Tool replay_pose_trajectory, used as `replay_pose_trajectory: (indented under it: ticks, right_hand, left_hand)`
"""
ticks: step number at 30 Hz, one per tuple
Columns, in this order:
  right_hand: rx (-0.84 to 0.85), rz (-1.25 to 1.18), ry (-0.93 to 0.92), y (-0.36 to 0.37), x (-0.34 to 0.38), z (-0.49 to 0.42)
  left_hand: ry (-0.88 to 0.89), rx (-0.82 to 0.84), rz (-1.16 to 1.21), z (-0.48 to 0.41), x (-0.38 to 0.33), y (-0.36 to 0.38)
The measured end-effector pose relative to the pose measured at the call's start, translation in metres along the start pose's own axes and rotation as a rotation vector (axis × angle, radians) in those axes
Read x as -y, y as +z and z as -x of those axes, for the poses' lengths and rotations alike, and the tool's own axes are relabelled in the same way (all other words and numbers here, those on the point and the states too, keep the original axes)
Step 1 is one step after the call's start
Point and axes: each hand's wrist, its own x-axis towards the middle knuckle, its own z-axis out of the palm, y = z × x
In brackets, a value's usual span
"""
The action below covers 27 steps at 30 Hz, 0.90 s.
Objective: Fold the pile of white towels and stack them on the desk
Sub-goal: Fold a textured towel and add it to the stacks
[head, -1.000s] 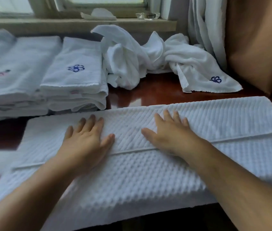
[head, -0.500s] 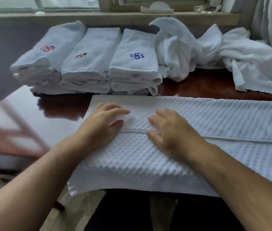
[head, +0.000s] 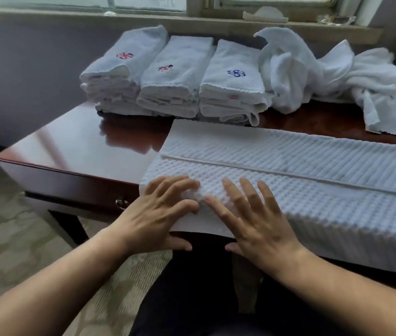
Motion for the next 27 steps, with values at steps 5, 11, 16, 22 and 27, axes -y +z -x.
replay_pose_trajectory:
  ticks: [5, 11, 16, 22, 27]
  right_hand:
    - [-0.278, 0.078, -0.014, 0.018, 0.005, 0.008]
    - [-0.301, 0.039, 0.016, -0.001, -0.001, 0.016]
    - [-0.38, -0.097, 0.105, -0.046, -0.029, 0.008]
    - [-0.084, -0.253, 0.366, -0.076, -0.088, -0.037]
    - [0.058, -0.328, 0.481, -0.057, -0.135, -0.085]
  left_hand:
    - [0.009, 0.045, -0.116, 0.002, 0.001, 0.003]
    - [-0.062, -0.009, -0.061, 0.001, -0.015, -0.009]
    - [-0.17, -0.085, 0.176, -0.022, -0.004, -0.053]
    - [-0.364, 0.193, 0.18, -0.093, 0.038, -0.104]
    - [-0.476, 0.142, 0.094, -0.148, 0.071, -0.103]
